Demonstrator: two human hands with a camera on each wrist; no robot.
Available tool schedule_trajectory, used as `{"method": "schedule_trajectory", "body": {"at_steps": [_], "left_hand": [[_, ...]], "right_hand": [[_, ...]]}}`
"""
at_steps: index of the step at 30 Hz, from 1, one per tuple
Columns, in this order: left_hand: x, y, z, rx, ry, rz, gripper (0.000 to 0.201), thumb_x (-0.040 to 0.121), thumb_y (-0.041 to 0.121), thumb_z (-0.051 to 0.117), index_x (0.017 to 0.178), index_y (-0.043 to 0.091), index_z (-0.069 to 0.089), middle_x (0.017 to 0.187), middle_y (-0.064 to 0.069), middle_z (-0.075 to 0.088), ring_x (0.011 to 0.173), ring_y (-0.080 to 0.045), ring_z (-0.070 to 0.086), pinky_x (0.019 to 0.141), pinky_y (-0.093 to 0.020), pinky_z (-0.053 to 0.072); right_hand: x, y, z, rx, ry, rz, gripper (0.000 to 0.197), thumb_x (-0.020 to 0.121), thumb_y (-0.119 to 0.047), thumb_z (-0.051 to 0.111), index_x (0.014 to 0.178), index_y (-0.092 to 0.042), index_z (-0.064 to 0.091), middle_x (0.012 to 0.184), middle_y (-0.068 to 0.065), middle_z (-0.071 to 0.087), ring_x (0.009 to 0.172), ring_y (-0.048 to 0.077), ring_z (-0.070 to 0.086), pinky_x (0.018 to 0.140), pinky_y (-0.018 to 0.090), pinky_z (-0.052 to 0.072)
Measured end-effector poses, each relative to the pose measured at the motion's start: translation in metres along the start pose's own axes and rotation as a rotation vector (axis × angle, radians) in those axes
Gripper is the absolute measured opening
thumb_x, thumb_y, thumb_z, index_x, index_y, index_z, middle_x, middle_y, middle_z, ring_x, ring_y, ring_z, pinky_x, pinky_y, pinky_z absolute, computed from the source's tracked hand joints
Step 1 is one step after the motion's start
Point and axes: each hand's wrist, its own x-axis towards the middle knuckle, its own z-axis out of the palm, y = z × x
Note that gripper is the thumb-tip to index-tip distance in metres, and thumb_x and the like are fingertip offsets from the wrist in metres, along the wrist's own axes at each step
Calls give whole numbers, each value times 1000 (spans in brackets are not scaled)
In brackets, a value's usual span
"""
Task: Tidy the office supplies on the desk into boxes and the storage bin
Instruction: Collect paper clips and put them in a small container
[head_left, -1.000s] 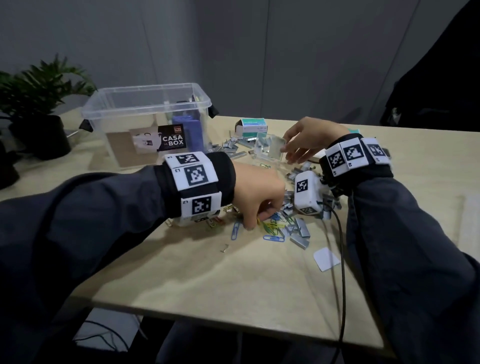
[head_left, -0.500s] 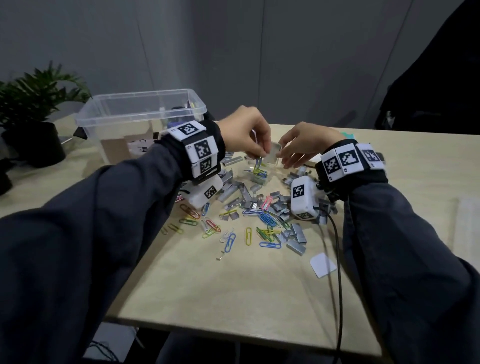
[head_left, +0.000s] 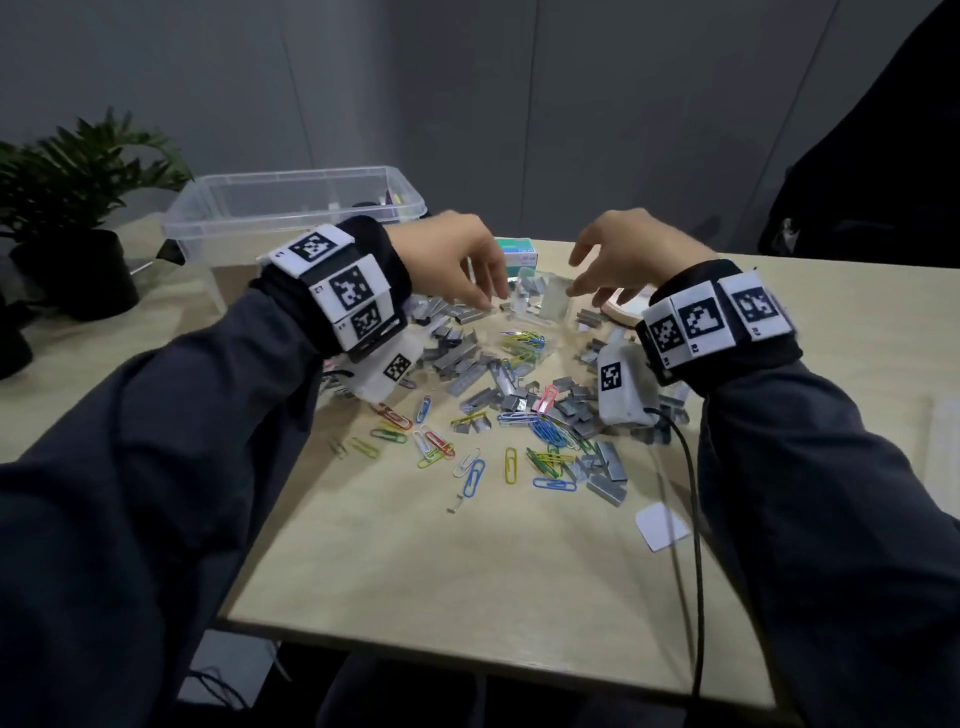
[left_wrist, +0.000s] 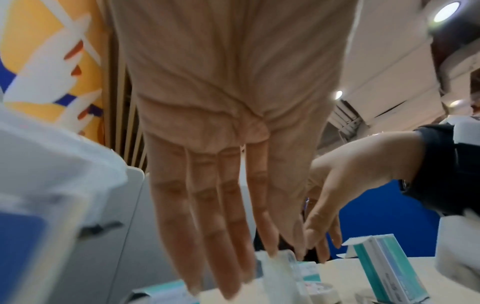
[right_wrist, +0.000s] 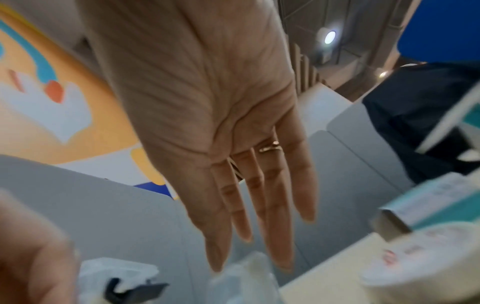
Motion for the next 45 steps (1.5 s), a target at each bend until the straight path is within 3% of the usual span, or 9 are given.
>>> {"method": "schedule_trajectory", "body": {"at_steps": [7, 13, 19, 21, 24, 27, 31, 37, 45], "left_hand": [[-49, -38, -15, 34, -175, -182, 18, 80, 14, 78, 96, 10, 71, 79, -3, 71, 67, -12, 65, 61, -26, 51], [-75, -70, -17, 33, -257, -425, 25, 76, 11, 80, 96, 1, 69, 80, -10, 69, 68, -17, 65, 60, -27, 55], [-78, -79, -12, 66, -321, -550, 46, 68, 11, 86, 108, 4, 64, 101, -22, 70, 75, -22, 66, 62, -31, 58], [-76, -76, -9, 44, -336, -560, 60, 63, 10, 89, 114, 12, 56, 104, -18, 68, 82, -24, 68, 71, -38, 60], [-76, -71, -4, 33, -394, -597, 60, 59, 12, 91, 111, 8, 61, 103, -15, 69, 75, -21, 68, 65, -31, 59], [-76, -72, 0, 48, -437, -614, 41, 66, 11, 87, 101, -2, 71, 86, -12, 70, 62, -16, 63, 62, -24, 57], [-78, -72, 3, 51, -389, -646, 31, 73, 6, 82, 99, -6, 71, 67, -10, 69, 64, -22, 65, 76, -35, 59], [-80, -63, 4, 69, -328, -644, 26, 77, 6, 78, 99, -4, 68, 45, 2, 62, 42, -8, 58, 53, -19, 52], [-88, -66, -6, 4, -223, -570, 21, 69, 2, 83, 85, -2, 71, 78, -17, 72, 59, -20, 66, 74, -39, 59]], "right_hand": [[-23, -54, 10, 23, -249, -288, 29, 82, -20, 79, 110, -18, 70, 87, 2, 75, 70, 6, 73, 60, 21, 58], [-17, -100, 38, -145, -565, -478, 28, 85, -12, 74, 112, -22, 74, 94, -2, 76, 72, 2, 70, 72, 21, 58], [-16, -136, 55, -223, -535, -628, 38, 80, -19, 80, 116, -28, 71, 80, -28, 64, 91, 8, 68, 80, 22, 53], [-18, -145, 63, -280, -590, -618, 52, 74, -29, 84, 123, -27, 67, 92, -25, 65, 99, 10, 66, 87, 26, 54], [-19, -151, 72, -395, -640, -591, 69, 64, -44, 88, 126, -31, 59, 102, -22, 58, 99, 10, 62, 84, 25, 52], [-21, -148, 83, -454, -574, -642, 63, 64, -40, 89, 117, -26, 57, 92, -14, 57, 83, 10, 55, 66, 18, 43], [-23, -143, 87, -432, -560, -637, 32, 75, -29, 83, 99, -24, 64, 93, -4, 68, 81, 18, 64, 72, 29, 53], [-31, -138, 90, -450, -423, -664, 13, 77, -14, 75, 89, -11, 71, 81, 1, 69, 76, 23, 67, 70, 36, 57], [-25, -121, 76, -258, -524, -534, 12, 79, -6, 78, 79, -17, 73, 66, -9, 69, 60, 10, 69, 56, 16, 49]]}}
